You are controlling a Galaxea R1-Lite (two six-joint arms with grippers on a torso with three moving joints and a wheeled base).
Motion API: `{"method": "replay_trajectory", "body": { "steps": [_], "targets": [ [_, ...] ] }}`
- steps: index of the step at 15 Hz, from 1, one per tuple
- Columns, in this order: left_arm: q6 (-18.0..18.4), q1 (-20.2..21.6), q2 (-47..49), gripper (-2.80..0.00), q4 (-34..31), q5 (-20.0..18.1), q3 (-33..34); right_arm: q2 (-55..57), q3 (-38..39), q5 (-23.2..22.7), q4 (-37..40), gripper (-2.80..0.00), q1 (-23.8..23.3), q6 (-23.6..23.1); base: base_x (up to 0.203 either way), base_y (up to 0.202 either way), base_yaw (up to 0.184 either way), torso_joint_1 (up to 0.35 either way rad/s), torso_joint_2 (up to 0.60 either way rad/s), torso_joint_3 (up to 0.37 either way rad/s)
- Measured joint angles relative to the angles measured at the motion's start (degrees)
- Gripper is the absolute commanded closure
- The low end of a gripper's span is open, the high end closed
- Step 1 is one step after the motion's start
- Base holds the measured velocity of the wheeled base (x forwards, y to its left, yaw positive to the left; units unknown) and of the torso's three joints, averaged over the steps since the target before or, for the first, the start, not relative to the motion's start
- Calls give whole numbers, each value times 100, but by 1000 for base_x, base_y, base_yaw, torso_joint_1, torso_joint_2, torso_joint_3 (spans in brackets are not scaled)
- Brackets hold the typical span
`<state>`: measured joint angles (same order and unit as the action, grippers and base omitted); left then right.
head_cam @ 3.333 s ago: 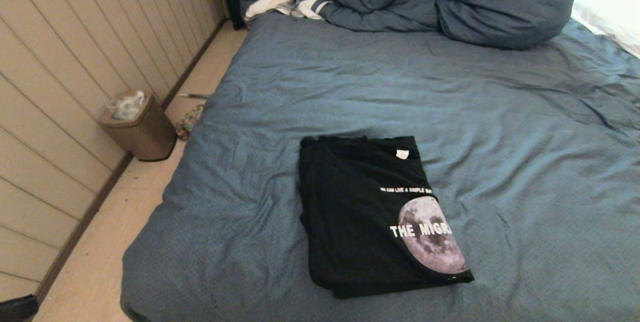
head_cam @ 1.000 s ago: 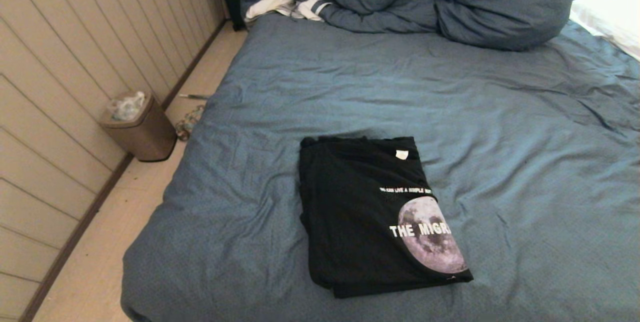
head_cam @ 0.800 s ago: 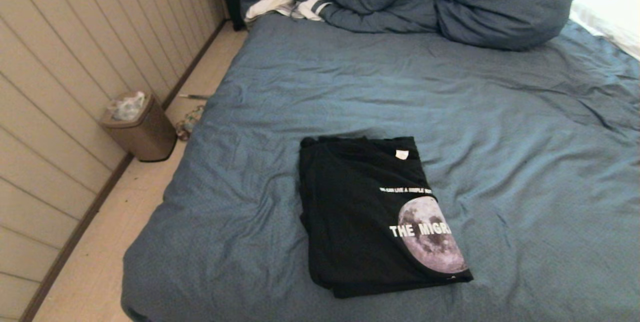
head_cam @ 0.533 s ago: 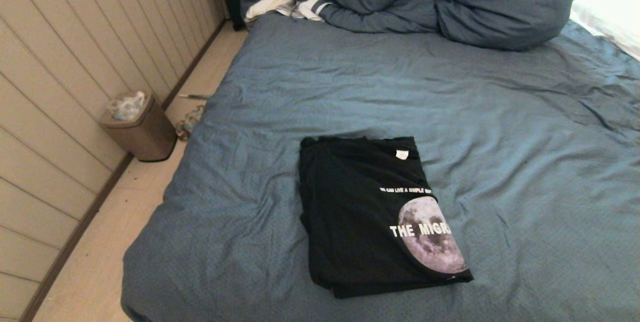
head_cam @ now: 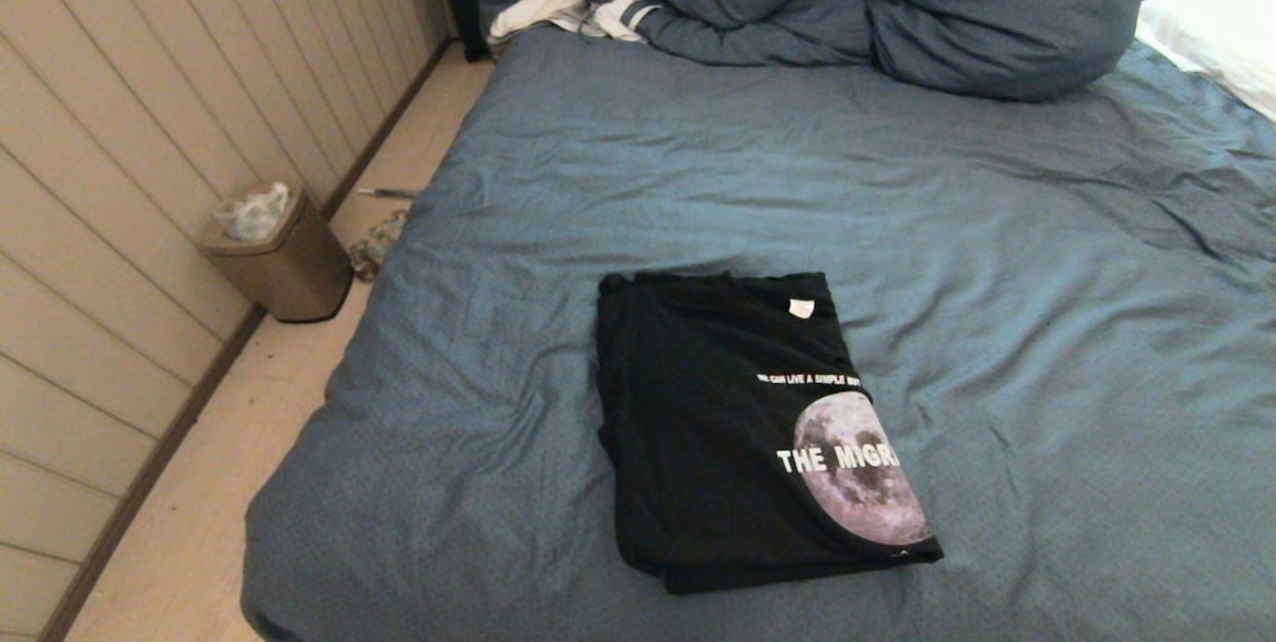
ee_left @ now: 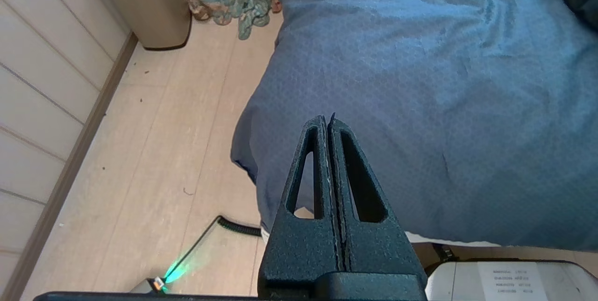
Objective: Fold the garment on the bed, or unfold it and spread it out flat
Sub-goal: Unford the black T-shirt
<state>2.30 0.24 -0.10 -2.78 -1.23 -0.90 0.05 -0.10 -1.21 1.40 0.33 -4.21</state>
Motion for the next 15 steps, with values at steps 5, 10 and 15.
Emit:
{"method": "replay_trajectory", "body": {
  "steps": [5, 10, 15],
  "targets": [
    [-29, 0, 0, 0, 24, 24, 0, 5, -67, 0, 154, 0, -2, -64, 0, 0, 0, 0, 0, 0],
    [25, 2, 2, 0, -69, 36, -22, 567, -1645, -164, 1402, 0, -2, -144, 0, 0, 0, 0, 0, 0],
    [54, 5, 437, 0, -717, -75, -653, 3169, -4168, -666, 1698, 0, 15, 98, 0, 0, 0, 0, 0, 0]
  ]
}}
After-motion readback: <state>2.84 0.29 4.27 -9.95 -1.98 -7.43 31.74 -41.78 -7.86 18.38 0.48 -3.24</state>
